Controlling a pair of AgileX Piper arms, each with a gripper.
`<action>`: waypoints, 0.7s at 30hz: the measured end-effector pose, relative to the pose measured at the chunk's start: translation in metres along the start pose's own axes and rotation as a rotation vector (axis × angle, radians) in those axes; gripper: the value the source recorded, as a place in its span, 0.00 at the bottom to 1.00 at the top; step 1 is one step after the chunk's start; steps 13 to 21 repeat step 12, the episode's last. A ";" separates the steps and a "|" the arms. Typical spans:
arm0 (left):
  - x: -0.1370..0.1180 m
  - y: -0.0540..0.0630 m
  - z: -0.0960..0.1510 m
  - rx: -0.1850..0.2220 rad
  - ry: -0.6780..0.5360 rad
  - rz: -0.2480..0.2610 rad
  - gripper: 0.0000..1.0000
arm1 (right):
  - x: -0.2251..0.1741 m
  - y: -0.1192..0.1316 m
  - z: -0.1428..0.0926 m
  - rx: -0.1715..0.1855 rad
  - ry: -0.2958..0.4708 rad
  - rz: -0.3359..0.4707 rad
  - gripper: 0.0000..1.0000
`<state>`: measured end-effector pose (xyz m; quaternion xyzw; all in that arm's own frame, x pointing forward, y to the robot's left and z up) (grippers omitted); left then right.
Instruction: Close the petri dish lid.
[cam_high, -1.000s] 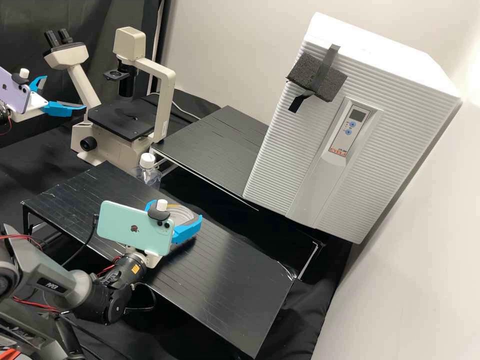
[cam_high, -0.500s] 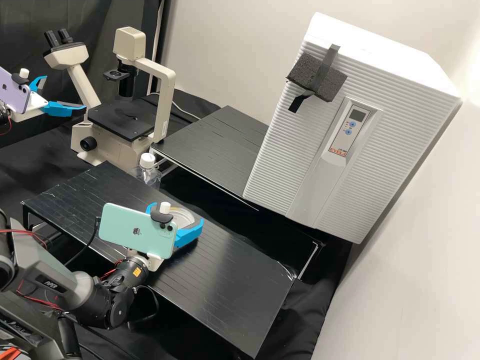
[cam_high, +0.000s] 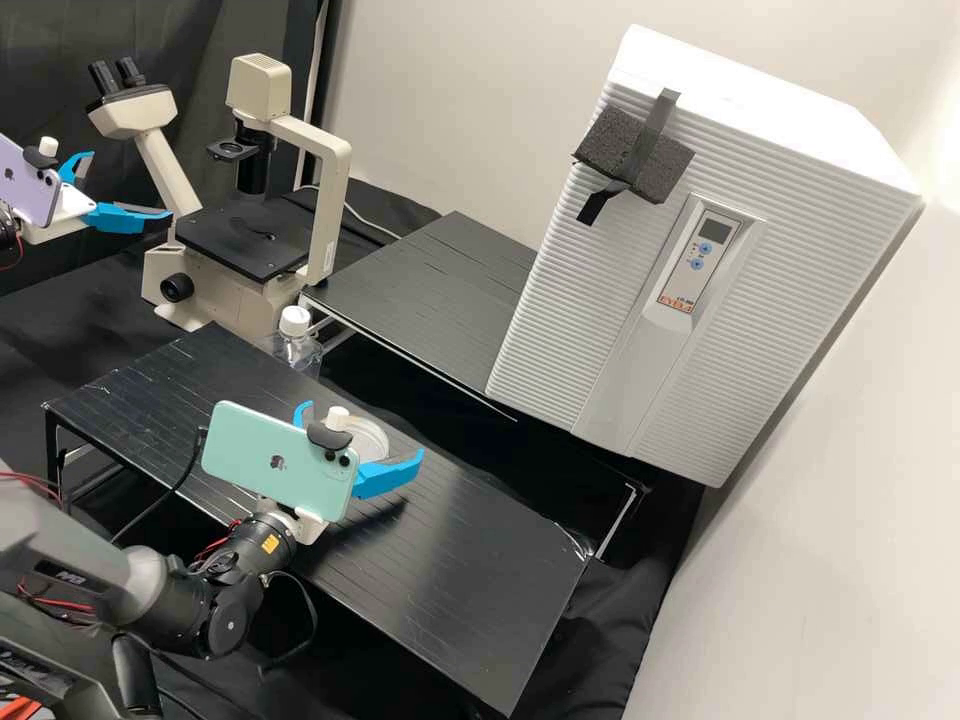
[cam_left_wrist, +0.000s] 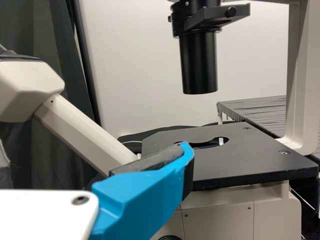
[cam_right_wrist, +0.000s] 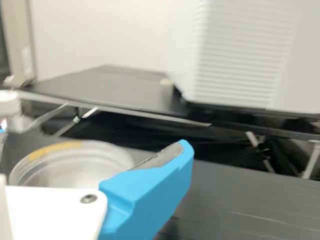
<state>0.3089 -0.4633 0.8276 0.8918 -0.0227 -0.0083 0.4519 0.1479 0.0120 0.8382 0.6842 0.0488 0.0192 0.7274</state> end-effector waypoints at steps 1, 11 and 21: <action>0.000 0.000 0.000 0.000 0.000 0.000 1.00 | -0.001 0.002 -0.001 0.008 0.000 0.016 1.00; 0.000 0.000 0.000 0.000 0.000 0.000 1.00 | -0.005 0.012 -0.005 0.096 0.071 0.091 1.00; 0.000 0.000 0.000 0.000 0.000 0.000 1.00 | -0.005 0.011 -0.005 0.102 0.071 0.086 1.00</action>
